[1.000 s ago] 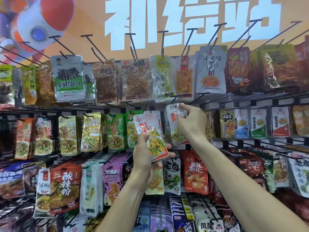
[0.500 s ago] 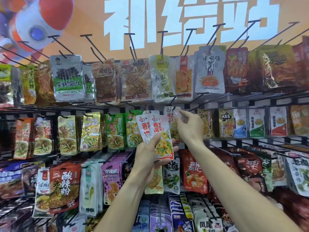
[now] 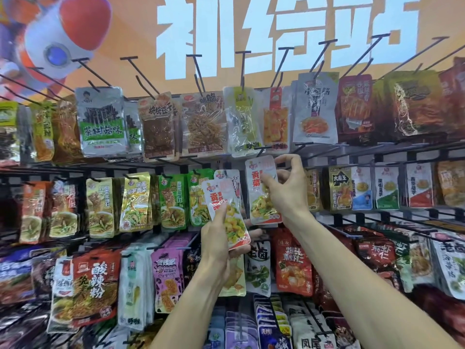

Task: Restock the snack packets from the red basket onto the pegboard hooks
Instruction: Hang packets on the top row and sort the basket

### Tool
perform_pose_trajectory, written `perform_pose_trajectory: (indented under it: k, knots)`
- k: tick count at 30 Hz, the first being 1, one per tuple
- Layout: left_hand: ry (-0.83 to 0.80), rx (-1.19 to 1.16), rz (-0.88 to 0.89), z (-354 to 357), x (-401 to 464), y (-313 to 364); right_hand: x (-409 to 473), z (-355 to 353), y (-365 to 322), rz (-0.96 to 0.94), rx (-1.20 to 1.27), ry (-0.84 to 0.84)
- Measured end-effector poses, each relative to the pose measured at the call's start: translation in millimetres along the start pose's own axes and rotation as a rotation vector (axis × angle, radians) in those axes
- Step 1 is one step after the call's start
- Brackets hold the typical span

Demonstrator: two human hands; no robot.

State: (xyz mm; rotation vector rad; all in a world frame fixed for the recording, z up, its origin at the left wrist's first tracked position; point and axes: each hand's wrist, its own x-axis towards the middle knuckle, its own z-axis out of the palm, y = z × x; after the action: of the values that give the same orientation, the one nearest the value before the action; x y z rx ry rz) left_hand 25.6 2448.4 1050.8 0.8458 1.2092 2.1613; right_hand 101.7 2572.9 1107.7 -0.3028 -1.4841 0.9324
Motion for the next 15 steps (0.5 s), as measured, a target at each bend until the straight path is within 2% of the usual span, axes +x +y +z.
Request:
perform_pose_trajectory:
  k: [12,15]
  knots:
    - [0.011,0.035,0.066,-11.9,2.9,2.2,21.7,4.3,10.5,-0.029,-0.104,0.027]
    - [-0.013,0.044,0.078,-11.7,2.1,3.2,21.7,4.4,7.8,-0.052,-0.203,0.021]
